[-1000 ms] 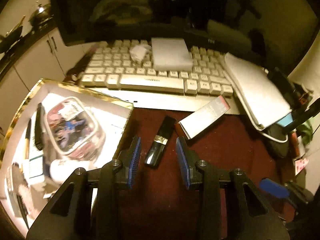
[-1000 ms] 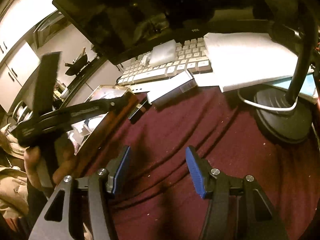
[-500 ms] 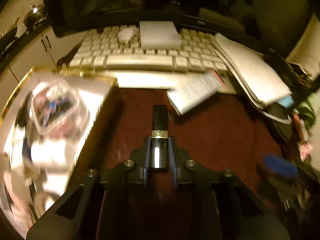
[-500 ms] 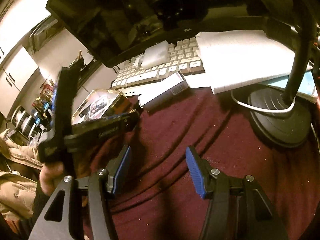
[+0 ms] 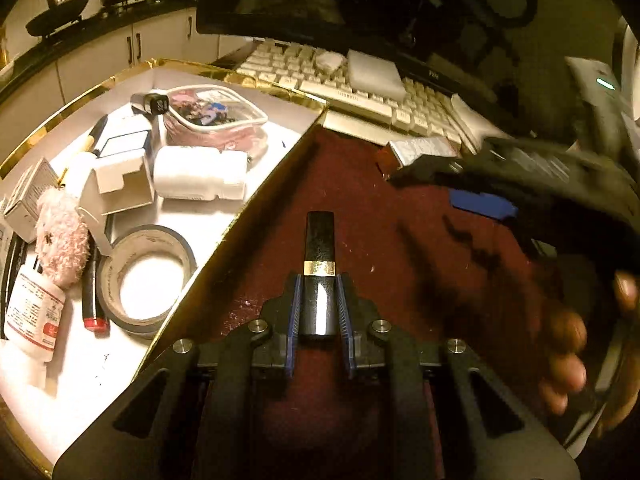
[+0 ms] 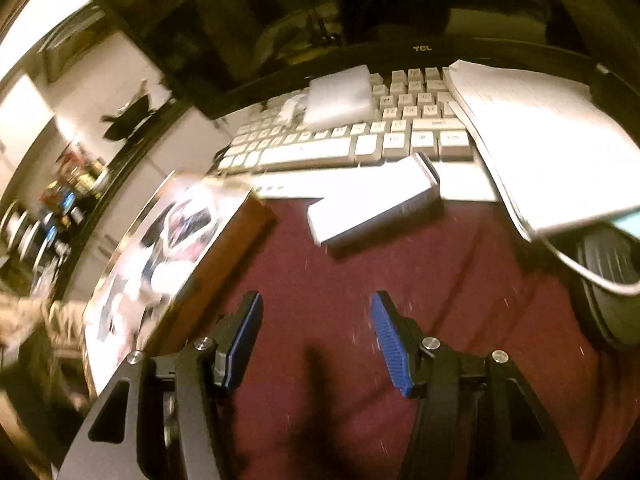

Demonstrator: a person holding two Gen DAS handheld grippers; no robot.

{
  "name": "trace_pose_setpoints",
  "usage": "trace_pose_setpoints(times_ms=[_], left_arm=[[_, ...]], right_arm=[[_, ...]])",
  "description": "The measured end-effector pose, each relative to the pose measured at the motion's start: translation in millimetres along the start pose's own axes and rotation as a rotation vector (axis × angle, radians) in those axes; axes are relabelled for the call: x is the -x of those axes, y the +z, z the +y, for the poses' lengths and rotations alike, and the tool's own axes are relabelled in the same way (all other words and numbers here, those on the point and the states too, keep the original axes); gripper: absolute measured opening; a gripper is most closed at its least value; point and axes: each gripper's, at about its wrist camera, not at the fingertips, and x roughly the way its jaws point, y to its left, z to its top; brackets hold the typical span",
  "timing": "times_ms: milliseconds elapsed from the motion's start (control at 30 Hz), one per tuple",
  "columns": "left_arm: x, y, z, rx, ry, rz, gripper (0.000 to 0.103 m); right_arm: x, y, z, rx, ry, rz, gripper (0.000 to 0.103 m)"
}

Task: Organize objects
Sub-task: 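Grasp the black tube with the left tool, then grasp the grey-and-red box with the right tool while the left tool holds the tube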

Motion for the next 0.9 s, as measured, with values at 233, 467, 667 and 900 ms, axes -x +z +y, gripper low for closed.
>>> trace_pose_setpoints(times_ms=[233,467,667,900], left_arm=[[10.6,-2.2,1.3,-0.002,-0.018,-0.054,0.017],[11.7,-2.0,4.3,0.011,-0.042,-0.058,0.017],[10.3,-1.7,11.0,0.043,-0.060,-0.049,0.017],[8.7,-1.7,5.2,0.022,-0.028,-0.055,0.017]], right_arm=[[-13.5,35.6,1.0,-0.151,-0.131,-0.032,0.057],[-42.7,56.9,-6.0,-0.212,-0.288,0.002,0.057],[-38.4,49.6,-4.4,-0.144,-0.303,-0.005,0.060],[-45.3,54.7,-15.4,-0.185,-0.215,0.031,0.059]])
